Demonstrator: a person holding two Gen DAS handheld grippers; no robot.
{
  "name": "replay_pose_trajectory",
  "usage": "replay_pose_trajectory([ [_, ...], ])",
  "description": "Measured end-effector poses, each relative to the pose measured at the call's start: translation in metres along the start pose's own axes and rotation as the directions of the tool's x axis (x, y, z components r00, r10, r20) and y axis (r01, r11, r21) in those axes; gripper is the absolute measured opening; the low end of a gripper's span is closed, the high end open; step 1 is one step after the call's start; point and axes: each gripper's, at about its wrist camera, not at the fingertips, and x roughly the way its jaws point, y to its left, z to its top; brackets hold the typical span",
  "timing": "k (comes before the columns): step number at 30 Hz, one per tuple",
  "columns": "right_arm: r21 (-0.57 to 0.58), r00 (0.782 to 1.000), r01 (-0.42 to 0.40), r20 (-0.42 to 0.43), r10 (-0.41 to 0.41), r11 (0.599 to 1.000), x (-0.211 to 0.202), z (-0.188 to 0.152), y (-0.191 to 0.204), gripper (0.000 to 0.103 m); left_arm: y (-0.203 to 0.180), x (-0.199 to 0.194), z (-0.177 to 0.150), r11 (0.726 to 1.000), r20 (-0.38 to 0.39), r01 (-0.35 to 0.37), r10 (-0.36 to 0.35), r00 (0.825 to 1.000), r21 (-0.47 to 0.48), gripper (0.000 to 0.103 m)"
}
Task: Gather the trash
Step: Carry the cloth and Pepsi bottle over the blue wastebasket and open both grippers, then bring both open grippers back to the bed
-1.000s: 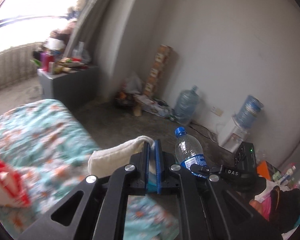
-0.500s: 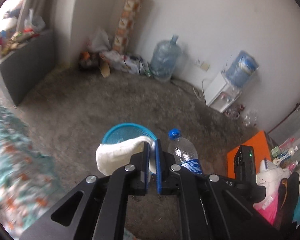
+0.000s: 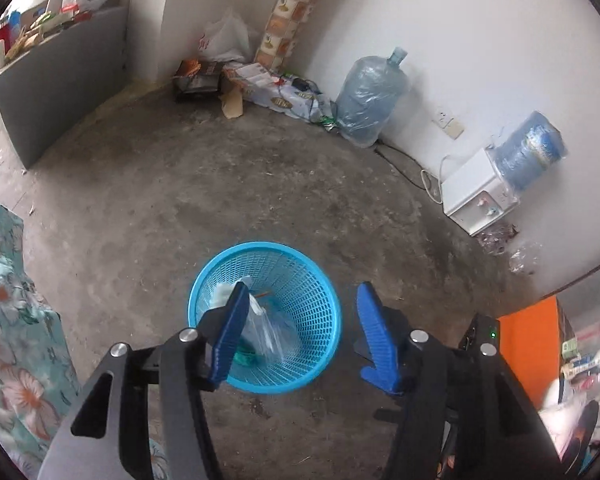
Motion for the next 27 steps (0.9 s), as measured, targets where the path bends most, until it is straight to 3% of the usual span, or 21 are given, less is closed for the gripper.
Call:
replay_pose_trajectory([
  [7, -0.100, 0.997, 0.058, 0.054, -0.052, 0.993, -0.029, -0.040, 0.010, 0.078, -0.008, -0.061, -0.018, 0.999, 0.052, 0.008, -0.011, 0.999, 0.052, 0.059],
  [15, -0.251, 0.997, 0.055, 0.068, -0.039, 0.966, -0.046, -0.077, 0.047, 0.078, 0.003, -0.177, -0.066, 0.997, 0.206, 0.001, -0.016, 0.978, 0.074, 0.073],
  [18, -0.317, 0.999, 0.026, 0.039, -0.015, 0.948, -0.043, -0.093, 0.066, 0.078, 0.023, -0.222, -0.095, 0.998, 0.271, -0.040, 0.027, 0.962, 0.044, 0.076],
  [22, -0.412, 0.998, -0.041, -0.051, 0.022, 0.910, -0.033, -0.117, 0.093, 0.078, 0.057, -0.273, -0.142, 0.988, 0.307, -0.154, 0.150, 0.940, -0.012, 0.078],
  [27, -0.516, 0.989, -0.109, -0.141, 0.042, 0.849, -0.021, -0.153, 0.131, 0.078, 0.104, -0.330, -0.209, 0.951, 0.338, -0.279, 0.307, 0.890, -0.130, 0.078],
])
